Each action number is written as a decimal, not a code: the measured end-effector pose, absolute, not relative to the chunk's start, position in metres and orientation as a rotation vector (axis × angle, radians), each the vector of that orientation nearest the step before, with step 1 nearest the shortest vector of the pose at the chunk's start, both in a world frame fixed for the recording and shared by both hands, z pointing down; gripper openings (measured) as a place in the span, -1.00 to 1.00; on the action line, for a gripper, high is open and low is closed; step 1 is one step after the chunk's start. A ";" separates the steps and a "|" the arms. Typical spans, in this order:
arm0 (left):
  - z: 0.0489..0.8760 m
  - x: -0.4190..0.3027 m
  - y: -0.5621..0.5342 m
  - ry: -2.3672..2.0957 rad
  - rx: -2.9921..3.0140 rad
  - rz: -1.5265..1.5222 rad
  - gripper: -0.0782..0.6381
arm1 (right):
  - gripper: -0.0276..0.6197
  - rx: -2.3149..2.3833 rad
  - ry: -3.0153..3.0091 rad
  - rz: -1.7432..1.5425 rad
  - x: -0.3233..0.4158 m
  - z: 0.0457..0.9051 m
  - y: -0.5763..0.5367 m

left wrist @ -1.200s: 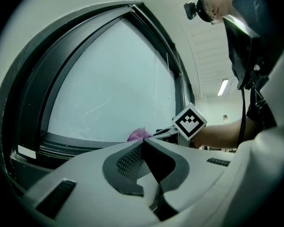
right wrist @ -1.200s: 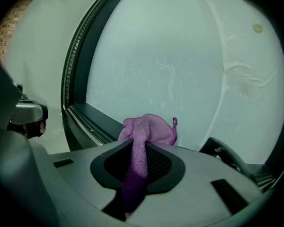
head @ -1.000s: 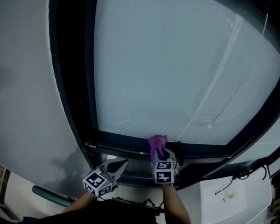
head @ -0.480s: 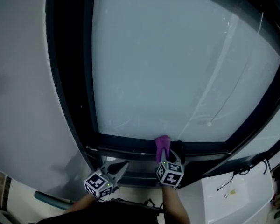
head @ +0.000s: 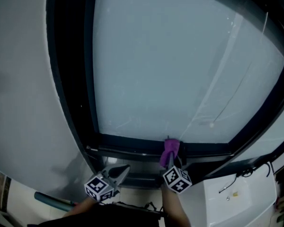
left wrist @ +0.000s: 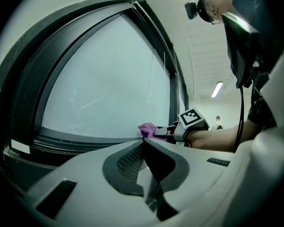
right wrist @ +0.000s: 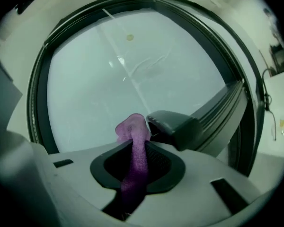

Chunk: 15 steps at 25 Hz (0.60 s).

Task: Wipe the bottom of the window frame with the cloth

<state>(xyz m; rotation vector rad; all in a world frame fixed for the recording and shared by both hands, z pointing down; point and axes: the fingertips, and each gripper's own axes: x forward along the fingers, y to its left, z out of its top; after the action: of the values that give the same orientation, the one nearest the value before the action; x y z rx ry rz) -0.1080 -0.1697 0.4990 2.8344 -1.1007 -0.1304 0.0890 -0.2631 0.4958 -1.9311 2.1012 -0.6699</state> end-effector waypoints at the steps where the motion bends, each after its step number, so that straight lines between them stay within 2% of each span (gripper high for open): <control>1: 0.499 -0.106 -0.169 -1.100 2.833 -0.130 -0.78 | -0.68 -1.907 2.076 -0.701 0.093 0.496 -0.263; 7: 0.500 -0.093 -0.167 -1.104 2.828 -0.120 -0.78 | -0.68 -1.930 2.143 -0.664 0.106 0.501 -0.259; 15: 0.499 -0.069 -0.168 -1.132 2.837 -0.097 -0.78 | -0.68 -2.002 2.389 -0.445 0.123 0.505 -0.259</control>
<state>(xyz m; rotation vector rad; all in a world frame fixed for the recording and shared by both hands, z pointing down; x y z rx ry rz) -0.0690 -0.1675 0.4986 2.8371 -1.1315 -0.0968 0.1232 -0.2590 0.5054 -2.0021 2.3885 -0.4445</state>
